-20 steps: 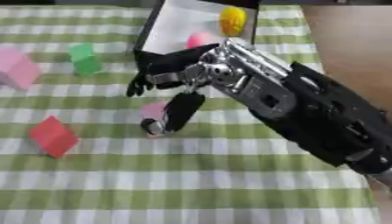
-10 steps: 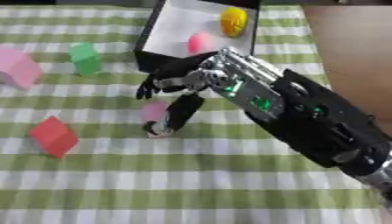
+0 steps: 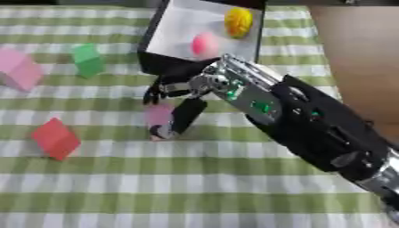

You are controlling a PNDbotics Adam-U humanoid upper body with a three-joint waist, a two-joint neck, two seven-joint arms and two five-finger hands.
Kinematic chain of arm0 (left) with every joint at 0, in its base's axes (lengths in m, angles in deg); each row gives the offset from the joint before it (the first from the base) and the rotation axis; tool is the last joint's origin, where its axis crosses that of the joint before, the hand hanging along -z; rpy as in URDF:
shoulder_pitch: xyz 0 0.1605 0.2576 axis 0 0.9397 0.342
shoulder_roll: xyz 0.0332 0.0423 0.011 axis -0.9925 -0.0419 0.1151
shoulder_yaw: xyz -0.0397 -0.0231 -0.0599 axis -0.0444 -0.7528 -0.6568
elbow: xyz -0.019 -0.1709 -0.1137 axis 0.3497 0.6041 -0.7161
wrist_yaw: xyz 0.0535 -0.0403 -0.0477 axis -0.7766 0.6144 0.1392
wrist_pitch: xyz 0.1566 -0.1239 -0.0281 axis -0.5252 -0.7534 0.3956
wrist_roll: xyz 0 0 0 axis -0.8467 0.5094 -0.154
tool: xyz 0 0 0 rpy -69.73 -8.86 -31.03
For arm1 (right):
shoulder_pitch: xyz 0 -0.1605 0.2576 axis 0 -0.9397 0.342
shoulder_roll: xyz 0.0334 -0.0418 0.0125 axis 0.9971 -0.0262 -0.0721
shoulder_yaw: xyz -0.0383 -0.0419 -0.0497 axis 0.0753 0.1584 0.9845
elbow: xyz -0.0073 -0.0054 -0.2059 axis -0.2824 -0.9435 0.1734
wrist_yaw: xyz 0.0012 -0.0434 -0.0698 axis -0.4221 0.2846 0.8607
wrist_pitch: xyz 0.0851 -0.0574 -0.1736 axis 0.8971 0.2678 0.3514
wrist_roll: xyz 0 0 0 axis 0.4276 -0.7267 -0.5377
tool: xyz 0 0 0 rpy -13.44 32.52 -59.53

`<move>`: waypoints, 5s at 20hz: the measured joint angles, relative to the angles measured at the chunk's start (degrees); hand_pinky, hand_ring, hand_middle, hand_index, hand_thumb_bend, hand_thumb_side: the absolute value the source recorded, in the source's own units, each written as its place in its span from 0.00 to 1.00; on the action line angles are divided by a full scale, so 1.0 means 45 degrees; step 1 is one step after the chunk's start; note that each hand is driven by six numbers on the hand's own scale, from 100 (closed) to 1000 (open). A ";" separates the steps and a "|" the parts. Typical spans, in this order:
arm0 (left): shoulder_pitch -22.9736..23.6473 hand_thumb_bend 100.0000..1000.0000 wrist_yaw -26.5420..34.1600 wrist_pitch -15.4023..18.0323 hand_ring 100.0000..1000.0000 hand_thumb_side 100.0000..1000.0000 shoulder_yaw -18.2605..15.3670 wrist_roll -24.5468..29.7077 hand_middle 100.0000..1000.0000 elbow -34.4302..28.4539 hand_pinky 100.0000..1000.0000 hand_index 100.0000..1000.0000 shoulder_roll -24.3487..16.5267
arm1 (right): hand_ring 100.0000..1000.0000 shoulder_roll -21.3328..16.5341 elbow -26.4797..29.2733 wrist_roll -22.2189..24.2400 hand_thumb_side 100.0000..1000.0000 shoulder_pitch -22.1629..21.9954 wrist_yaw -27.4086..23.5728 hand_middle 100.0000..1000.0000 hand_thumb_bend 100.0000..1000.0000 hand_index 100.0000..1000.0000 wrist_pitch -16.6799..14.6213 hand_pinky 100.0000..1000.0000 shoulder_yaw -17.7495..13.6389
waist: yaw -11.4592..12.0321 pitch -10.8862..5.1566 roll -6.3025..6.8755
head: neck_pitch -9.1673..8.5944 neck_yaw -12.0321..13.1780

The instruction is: Pick up objects on the table and place them in the box.

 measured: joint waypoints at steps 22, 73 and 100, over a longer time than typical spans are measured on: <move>-0.0010 0.00 0.0010 0.0002 0.79 0.74 0.0000 0.0006 0.77 0.0000 0.75 0.78 0.0100 | 0.66 0.0440 -0.0761 -0.0590 0.18 -0.0187 0.0055 0.42 0.00 0.62 -0.0208 0.87 -0.0401 | 0.0024 0.0011 0.0000 | -0.0011 0.0019; -0.0152 0.00 -0.0035 -0.0045 0.79 0.74 -0.0070 0.0048 0.77 -0.0005 0.75 0.78 -0.0022 | 0.63 -0.0444 -0.9001 -0.3526 0.25 0.3374 0.1545 0.44 0.00 0.63 -0.4765 0.86 -0.5215 | 0.0277 0.0069 -0.0044 | -0.0353 -0.0593; -0.0139 0.00 -0.0035 -0.0051 0.79 0.74 -0.0070 0.0054 0.77 -0.0008 0.75 0.78 -0.0018 | 0.87 -0.0120 -0.9388 -0.4111 0.62 0.3391 0.4223 0.78 0.15 0.96 -0.5327 0.99 -0.5683 | 0.0211 0.0070 -0.0092 | -0.0356 -0.0802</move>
